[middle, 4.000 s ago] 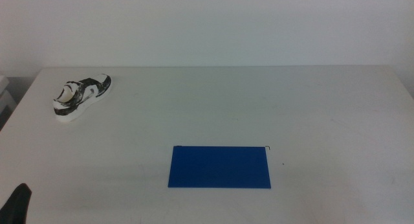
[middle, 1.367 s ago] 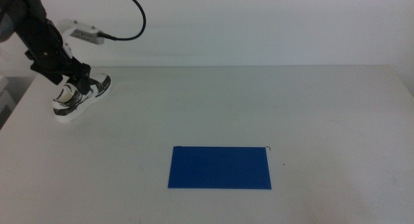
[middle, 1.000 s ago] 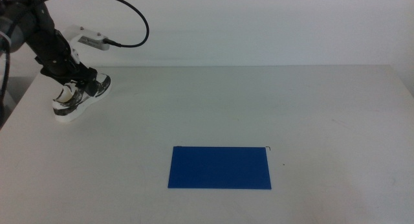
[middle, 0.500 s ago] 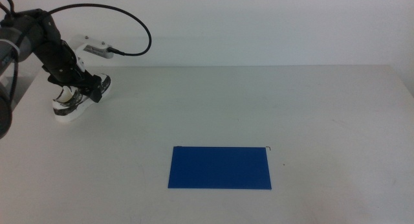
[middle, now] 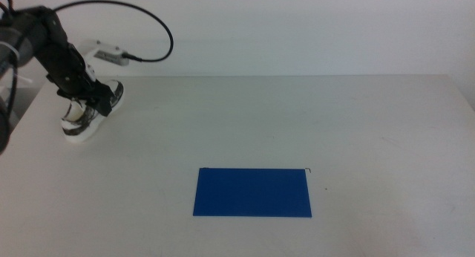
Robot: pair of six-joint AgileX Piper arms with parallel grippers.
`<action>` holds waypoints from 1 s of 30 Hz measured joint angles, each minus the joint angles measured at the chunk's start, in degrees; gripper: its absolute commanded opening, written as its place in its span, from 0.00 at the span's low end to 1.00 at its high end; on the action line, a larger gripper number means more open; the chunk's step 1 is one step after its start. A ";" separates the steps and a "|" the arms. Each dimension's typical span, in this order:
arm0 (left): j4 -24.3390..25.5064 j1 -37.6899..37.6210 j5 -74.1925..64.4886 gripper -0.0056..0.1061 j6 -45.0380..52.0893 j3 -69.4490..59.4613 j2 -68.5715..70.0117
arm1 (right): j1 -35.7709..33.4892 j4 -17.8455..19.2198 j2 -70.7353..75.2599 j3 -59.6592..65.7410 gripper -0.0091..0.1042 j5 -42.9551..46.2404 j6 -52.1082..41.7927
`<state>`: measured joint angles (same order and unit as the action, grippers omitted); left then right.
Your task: Use one arm to grab the shoe from the table and place it on the mat.
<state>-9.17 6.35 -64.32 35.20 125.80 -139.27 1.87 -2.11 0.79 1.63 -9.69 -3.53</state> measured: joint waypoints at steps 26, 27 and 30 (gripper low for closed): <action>-1.19 -9.05 -5.02 0.03 -8.50 -26.14 28.79 | 0.00 0.00 0.00 0.00 0.67 0.00 0.00; -0.68 -10.26 -4.18 0.03 -9.41 -28.36 30.41 | 0.00 0.00 0.00 0.00 0.67 0.00 0.00; 0.12 -14.01 -2.00 0.03 -12.02 -34.46 34.28 | 0.00 0.00 0.00 0.00 0.67 0.00 0.00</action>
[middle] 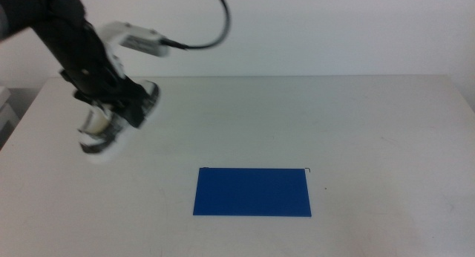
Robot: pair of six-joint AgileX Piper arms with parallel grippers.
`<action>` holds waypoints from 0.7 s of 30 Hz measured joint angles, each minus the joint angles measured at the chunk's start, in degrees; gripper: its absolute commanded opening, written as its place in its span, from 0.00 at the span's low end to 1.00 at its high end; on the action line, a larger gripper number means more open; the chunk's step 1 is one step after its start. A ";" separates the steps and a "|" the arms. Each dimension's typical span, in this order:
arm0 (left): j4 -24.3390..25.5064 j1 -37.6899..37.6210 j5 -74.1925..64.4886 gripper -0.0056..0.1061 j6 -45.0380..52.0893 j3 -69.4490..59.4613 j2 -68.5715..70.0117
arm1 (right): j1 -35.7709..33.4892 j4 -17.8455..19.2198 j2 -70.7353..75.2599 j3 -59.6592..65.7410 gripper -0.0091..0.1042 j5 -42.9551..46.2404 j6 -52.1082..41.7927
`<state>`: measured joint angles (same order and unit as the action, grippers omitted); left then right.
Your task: Use one arm to grab the shoe from the table and place it on the mat.
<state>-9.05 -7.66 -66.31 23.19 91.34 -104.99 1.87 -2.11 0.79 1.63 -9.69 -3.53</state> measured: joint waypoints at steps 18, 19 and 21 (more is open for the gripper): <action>4.94 -28.44 8.34 0.03 -13.31 -7.01 -0.28 | 0.00 0.00 0.00 0.00 0.67 0.00 0.00; 4.94 -29.32 8.28 0.03 -13.35 -6.62 -0.92 | 0.00 0.00 0.00 0.00 0.67 0.00 0.00; 4.94 -30.83 8.23 0.03 -13.56 -5.23 -2.78 | 0.00 0.00 0.00 0.00 0.67 0.00 0.00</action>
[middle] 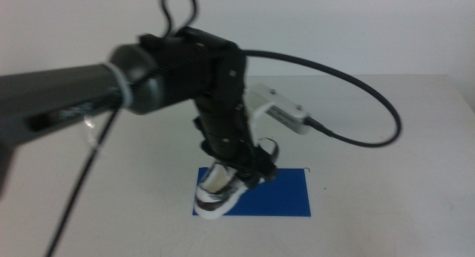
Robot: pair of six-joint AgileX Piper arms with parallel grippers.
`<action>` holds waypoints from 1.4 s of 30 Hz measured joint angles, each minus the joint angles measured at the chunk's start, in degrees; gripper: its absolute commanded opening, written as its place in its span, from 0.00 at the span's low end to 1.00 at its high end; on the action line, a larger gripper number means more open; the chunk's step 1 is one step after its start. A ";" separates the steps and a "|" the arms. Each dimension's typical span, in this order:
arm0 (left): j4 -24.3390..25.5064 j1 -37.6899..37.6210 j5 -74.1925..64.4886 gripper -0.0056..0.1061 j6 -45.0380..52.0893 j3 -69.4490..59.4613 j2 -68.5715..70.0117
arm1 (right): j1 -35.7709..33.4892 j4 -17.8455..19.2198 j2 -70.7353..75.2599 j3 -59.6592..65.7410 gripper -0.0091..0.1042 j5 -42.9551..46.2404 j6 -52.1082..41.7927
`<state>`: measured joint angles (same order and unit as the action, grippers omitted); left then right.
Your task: Use one arm to grab the shoe from the table and place it on the mat.
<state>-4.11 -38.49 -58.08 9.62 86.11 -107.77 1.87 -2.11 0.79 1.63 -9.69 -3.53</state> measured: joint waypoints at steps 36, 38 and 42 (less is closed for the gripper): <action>-1.34 -1.82 -2.50 0.03 -44.26 16.35 -11.50 | 0.00 0.00 0.00 0.00 0.67 0.00 0.00; -1.34 -1.82 -2.50 0.03 -54.50 16.35 -11.50 | 0.00 0.00 0.00 0.00 0.67 0.00 0.00; -0.63 -1.82 -2.50 0.03 -72.78 16.35 -11.50 | 0.00 0.00 0.00 0.00 0.67 0.00 0.00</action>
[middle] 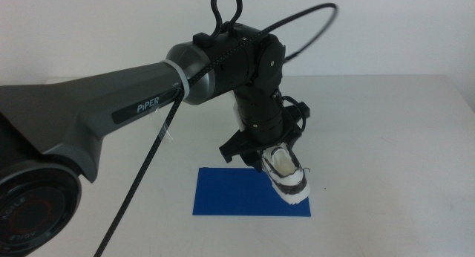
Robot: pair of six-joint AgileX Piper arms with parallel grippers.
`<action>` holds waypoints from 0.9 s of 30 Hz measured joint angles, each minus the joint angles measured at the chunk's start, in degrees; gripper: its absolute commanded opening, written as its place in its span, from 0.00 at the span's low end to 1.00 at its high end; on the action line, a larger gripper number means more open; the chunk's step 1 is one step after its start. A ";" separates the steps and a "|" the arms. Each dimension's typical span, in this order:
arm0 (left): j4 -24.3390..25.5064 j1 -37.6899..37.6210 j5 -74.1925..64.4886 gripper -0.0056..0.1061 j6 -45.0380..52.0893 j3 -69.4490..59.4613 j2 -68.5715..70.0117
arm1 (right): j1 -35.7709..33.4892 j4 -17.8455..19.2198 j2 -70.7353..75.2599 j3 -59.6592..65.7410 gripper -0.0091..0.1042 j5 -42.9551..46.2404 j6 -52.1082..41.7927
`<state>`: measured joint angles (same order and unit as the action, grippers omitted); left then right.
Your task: Use one arm to grab the shoe from the table and place it on the mat.
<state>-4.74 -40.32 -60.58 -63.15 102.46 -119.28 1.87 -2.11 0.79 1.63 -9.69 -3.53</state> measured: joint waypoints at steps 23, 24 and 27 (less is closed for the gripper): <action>8.03 0.00 -9.14 0.03 -56.88 0.00 0.00 | 0.00 0.00 0.00 0.00 0.67 0.00 0.00; 8.08 0.00 -9.21 0.03 -56.88 0.00 0.00 | 0.00 0.00 0.00 0.00 0.67 0.00 0.00; 7.96 0.00 -9.24 0.03 -56.88 0.00 -0.53 | 0.00 0.00 0.00 0.00 0.67 0.00 0.00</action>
<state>3.22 -40.32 -69.82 -120.04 102.46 -119.80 1.87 -2.11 0.79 1.63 -9.69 -3.53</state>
